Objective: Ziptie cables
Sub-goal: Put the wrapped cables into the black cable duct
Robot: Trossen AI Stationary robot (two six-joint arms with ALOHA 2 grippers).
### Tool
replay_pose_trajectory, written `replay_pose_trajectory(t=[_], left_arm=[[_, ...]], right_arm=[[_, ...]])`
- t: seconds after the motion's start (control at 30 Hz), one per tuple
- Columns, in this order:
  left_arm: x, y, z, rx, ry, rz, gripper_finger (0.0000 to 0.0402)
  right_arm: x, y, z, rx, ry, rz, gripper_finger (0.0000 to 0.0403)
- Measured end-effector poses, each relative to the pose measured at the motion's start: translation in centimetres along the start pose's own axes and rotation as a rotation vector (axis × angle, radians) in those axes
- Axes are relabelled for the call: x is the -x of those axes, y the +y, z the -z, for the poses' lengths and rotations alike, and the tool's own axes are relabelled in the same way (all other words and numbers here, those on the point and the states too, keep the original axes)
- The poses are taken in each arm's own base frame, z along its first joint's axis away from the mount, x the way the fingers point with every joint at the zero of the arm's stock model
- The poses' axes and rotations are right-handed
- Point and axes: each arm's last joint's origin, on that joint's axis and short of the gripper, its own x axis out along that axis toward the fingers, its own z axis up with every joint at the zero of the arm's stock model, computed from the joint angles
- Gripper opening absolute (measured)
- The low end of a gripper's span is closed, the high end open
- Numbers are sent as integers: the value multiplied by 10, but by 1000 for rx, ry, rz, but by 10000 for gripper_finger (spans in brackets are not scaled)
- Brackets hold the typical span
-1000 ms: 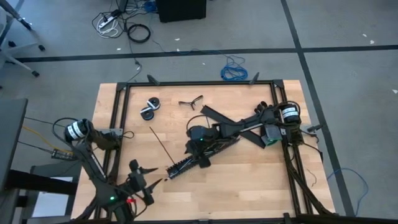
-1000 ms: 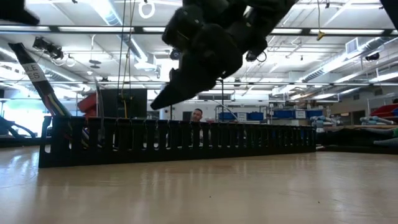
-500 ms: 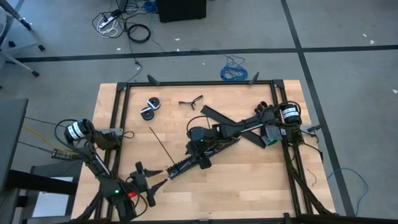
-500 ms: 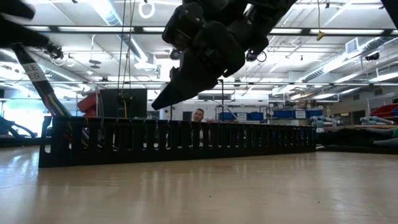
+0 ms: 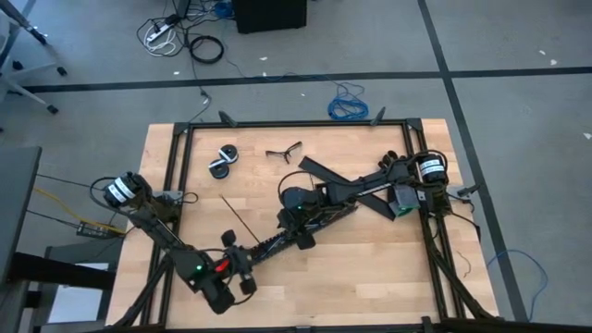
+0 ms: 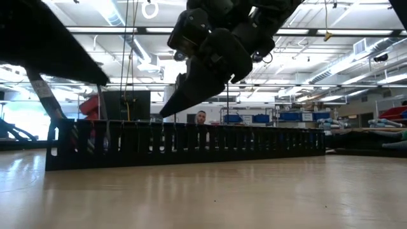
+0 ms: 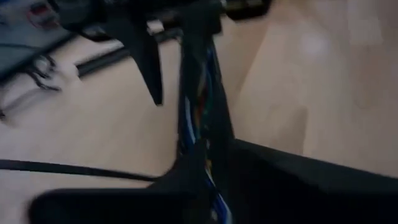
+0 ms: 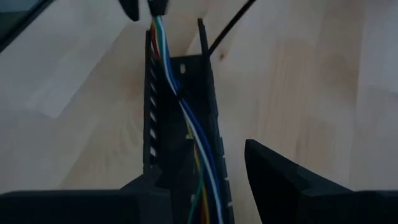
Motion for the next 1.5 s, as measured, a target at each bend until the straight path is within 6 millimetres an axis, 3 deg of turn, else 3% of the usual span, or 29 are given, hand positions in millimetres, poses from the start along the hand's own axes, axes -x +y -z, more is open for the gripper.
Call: replay_pose_trajectory(t=[0.07,0.2,0.53,0.8,1.2,1.37,1.5], left_arm=[[0,-1,1,0,36,28,13],[2,-3,4,0,99,78,4],[6,2,10,-7,151,59,0],[23,1,23,54,165,88,0],[29,8,35,90,59,53,0],[28,9,34,68,40,35,0],[30,16,38,48,53,-1,0]], right_arm=[[0,0,1,-2,14,-2,139],[0,-1,2,-6,20,-1,139],[1,-1,3,-9,25,-3,139],[1,-1,4,-12,35,-6,139],[1,6,-25,-47,-237,11,139],[1,6,-26,-95,-243,75,139],[-18,7,-19,-127,-276,59,139]])
